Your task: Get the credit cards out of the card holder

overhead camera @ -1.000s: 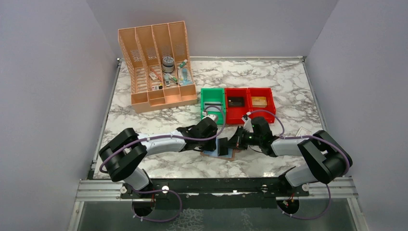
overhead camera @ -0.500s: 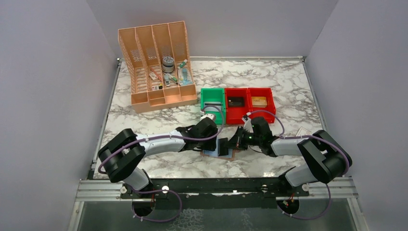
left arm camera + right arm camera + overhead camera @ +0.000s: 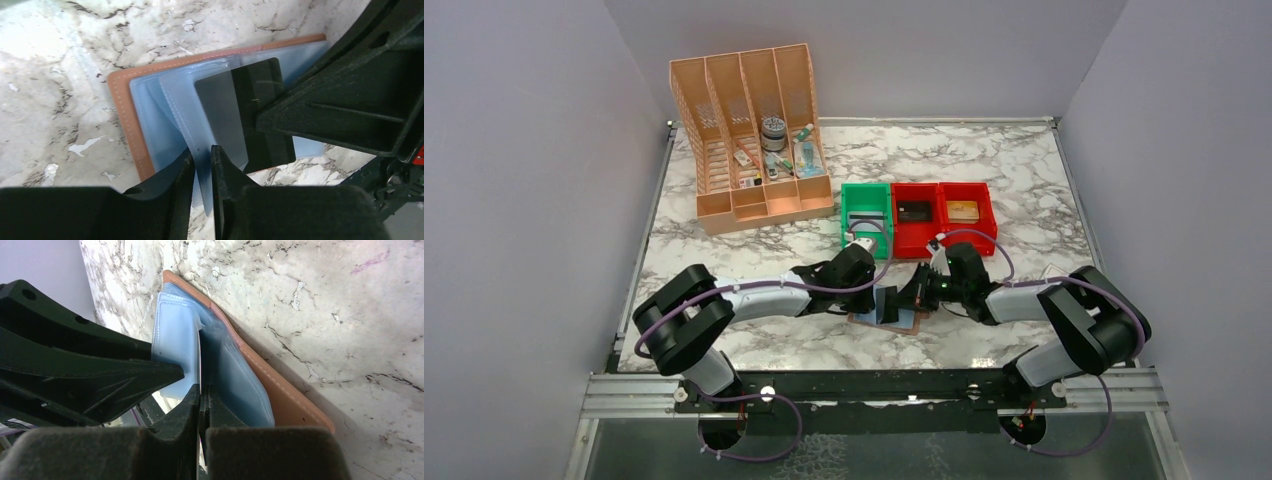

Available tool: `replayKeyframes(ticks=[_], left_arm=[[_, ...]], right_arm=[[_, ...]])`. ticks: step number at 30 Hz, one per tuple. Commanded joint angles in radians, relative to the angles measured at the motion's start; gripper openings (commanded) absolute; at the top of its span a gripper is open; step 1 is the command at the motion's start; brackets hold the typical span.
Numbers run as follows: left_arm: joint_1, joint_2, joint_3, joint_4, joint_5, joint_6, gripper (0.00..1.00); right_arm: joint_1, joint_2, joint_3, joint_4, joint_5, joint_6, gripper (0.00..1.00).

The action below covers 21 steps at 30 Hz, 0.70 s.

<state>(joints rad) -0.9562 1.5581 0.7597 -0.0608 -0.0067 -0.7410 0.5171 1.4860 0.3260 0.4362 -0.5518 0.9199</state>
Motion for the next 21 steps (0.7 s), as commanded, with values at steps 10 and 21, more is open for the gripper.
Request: replayKeyframes(ticks=[10, 21], left_arm=[[-0.009, 0.0, -0.018, 0.089, 0.13, -0.038, 0.0], [-0.009, -0.035, 0.01, -0.07, -0.02, -0.006, 0.0]], right_arm=[[0.005, 0.006, -0.022, -0.006, 0.029, -0.017, 0.01], [0.004, -0.063, 0.017, -0.134, 0.087, -0.066, 0.08]])
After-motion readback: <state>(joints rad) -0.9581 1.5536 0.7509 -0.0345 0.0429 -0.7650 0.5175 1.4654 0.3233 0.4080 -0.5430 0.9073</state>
